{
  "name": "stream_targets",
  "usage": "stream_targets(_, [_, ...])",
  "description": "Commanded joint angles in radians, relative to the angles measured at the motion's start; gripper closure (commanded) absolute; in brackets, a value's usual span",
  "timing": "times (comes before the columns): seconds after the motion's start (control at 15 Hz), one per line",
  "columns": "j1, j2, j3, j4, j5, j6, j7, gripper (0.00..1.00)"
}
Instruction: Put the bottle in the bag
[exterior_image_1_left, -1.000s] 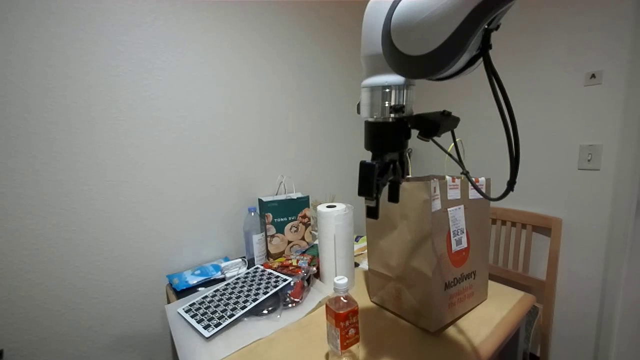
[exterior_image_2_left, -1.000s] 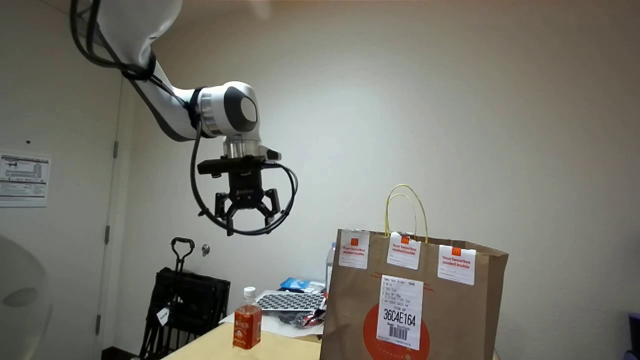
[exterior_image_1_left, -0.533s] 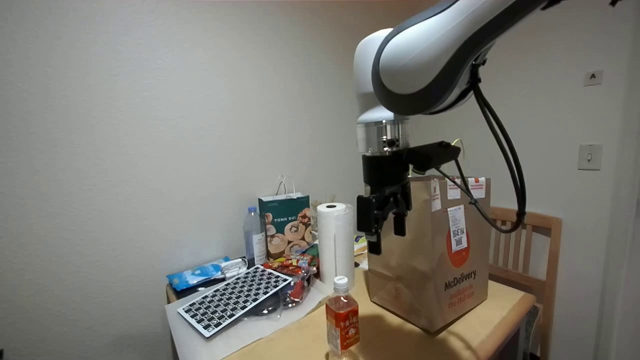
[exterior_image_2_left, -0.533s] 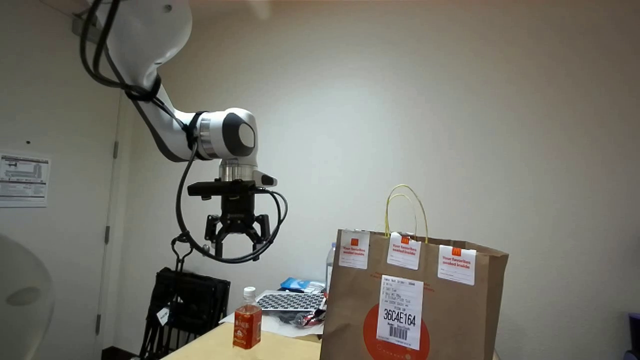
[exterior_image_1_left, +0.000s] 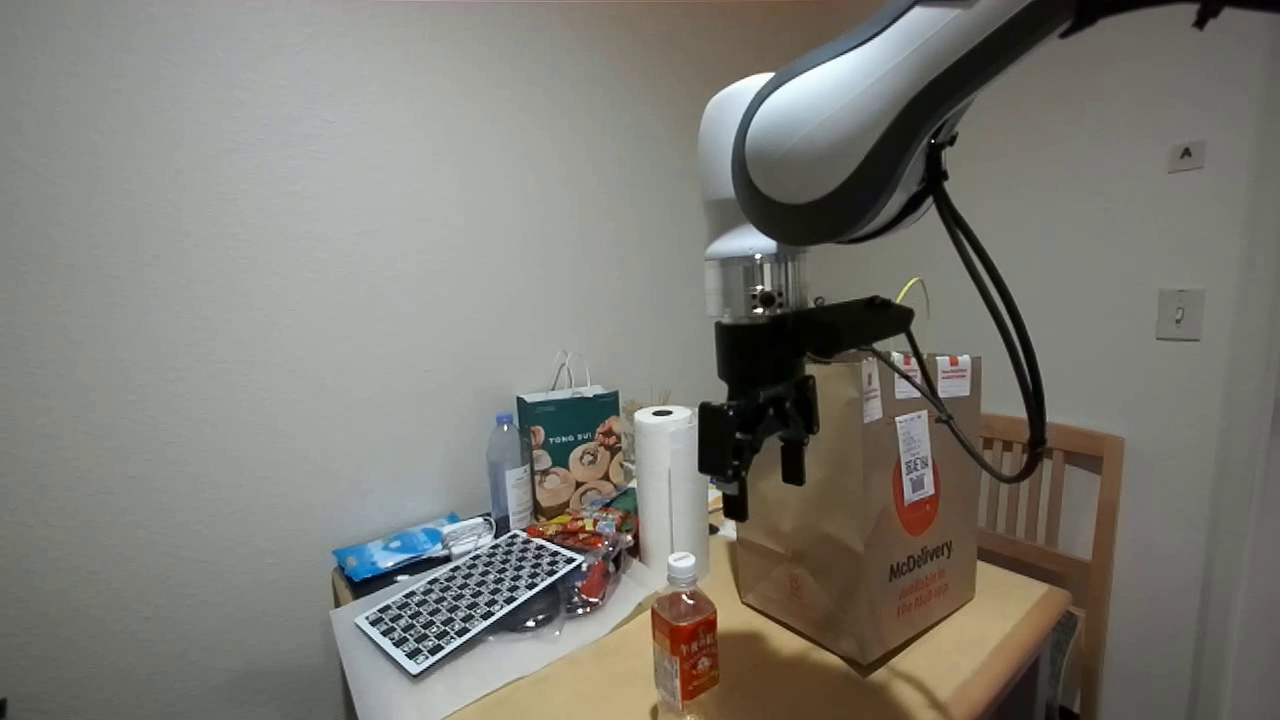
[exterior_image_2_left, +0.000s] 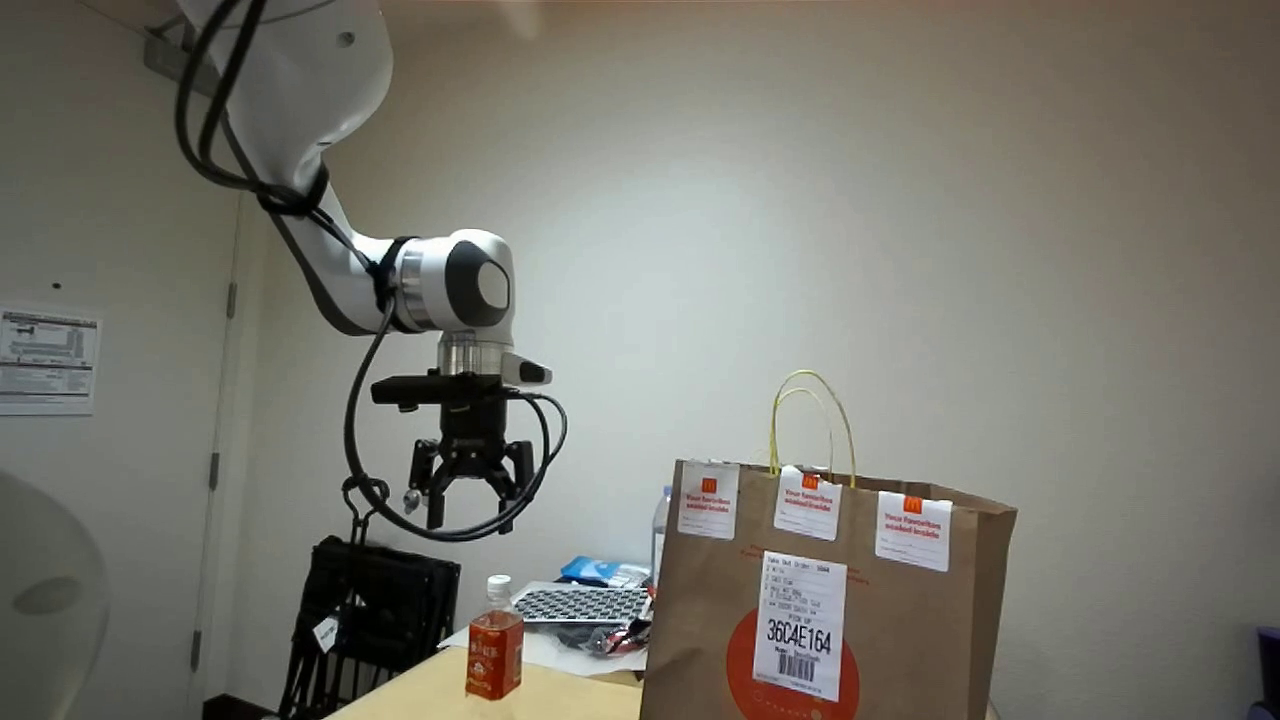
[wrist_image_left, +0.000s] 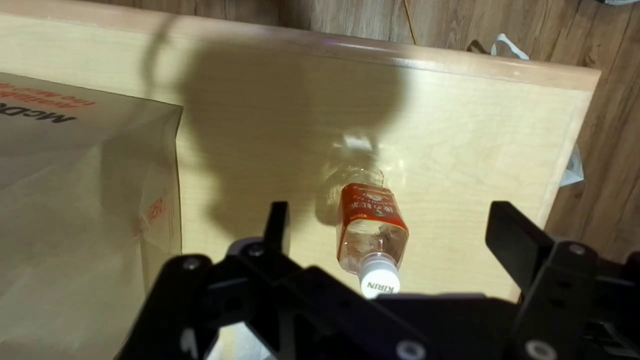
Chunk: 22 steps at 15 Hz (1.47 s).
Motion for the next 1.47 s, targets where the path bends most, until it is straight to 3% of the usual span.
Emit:
stream_targets(0.0, [0.01,0.103,0.024,0.039,-0.002,0.066,0.127,0.0])
stream_targets(0.47, [0.039,0.249,0.014,0.113,-0.079,0.188,0.298,0.0])
stream_targets(0.53, [0.038,0.214,0.015,0.088,-0.037,0.162,0.229,0.0])
stream_targets(0.87, [0.044,0.273,0.0,0.116,-0.087,0.182,0.307,0.0])
stream_targets(1.4, [0.048,0.393,-0.04,0.202,-0.108,0.218,0.257,0.0])
